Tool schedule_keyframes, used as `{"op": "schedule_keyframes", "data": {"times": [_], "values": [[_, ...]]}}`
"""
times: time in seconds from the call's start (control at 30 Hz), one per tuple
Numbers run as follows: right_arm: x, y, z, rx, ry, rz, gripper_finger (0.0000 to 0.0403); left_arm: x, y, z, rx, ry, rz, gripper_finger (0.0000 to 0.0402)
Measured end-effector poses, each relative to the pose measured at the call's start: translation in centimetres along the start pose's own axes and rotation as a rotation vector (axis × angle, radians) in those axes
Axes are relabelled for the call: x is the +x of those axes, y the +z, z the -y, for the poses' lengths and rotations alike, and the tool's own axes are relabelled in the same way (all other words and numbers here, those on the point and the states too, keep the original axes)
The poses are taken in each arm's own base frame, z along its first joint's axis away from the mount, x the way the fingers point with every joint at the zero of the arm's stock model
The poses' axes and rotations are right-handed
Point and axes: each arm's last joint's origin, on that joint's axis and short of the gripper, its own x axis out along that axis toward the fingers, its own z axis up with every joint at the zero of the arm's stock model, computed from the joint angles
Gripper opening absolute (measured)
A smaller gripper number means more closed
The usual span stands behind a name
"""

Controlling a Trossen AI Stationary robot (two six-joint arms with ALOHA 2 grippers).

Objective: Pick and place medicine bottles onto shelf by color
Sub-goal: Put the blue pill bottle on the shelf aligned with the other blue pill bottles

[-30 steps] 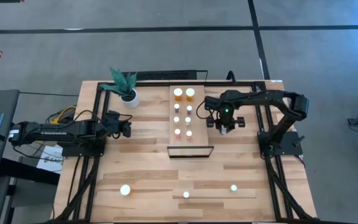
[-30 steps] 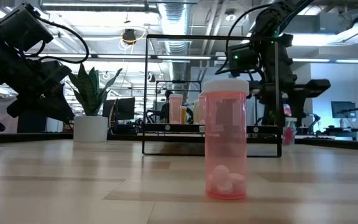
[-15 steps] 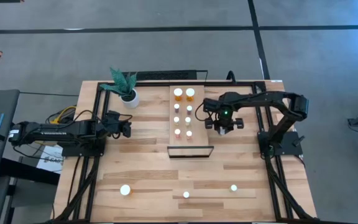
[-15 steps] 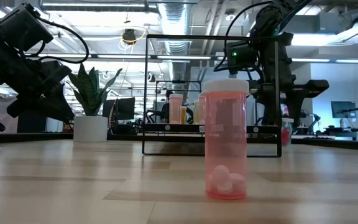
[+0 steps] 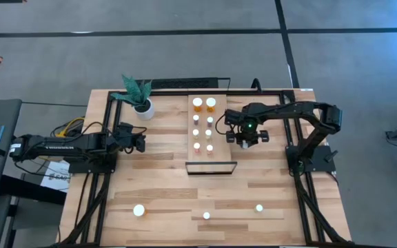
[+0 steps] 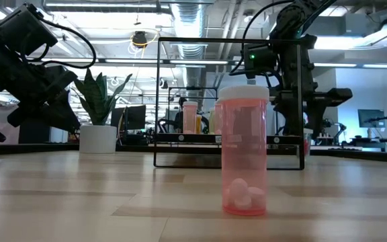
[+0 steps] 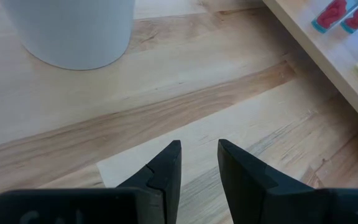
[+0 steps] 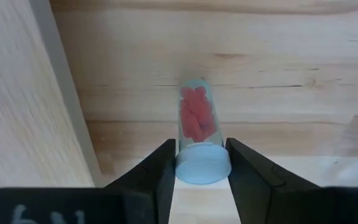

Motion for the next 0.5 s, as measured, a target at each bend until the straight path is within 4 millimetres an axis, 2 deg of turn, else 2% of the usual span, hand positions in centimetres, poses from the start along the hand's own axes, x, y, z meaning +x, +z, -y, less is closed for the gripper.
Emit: {"op": "schedule_keyframes", "data": {"times": [0.5], "values": [[0.00,0.12,-0.13,-0.010,0.008,0.028,0.0195,0.00,0.00,0.00,0.000,0.000,0.000,0.0091]]}}
